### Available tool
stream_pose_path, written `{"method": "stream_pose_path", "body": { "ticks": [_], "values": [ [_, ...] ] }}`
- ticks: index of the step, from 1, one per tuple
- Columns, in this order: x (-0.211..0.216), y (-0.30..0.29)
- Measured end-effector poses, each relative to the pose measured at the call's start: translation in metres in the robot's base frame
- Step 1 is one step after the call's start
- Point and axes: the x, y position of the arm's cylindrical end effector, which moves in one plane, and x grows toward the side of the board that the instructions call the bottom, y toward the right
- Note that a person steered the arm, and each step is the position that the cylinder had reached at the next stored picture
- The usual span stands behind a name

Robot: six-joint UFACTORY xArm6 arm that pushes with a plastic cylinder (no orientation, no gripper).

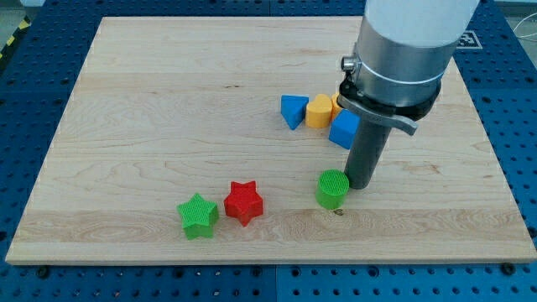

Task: Move your arm towards center right

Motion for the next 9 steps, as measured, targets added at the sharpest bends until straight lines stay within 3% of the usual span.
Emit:
{"method": "stream_pose_path", "body": {
  "ticks": [4,6,7,9],
  "values": [
    [0.012,-0.025],
    [0.012,0.060],
    [-0.004,0.105],
    [-0.115,0.103]
  ]
}}
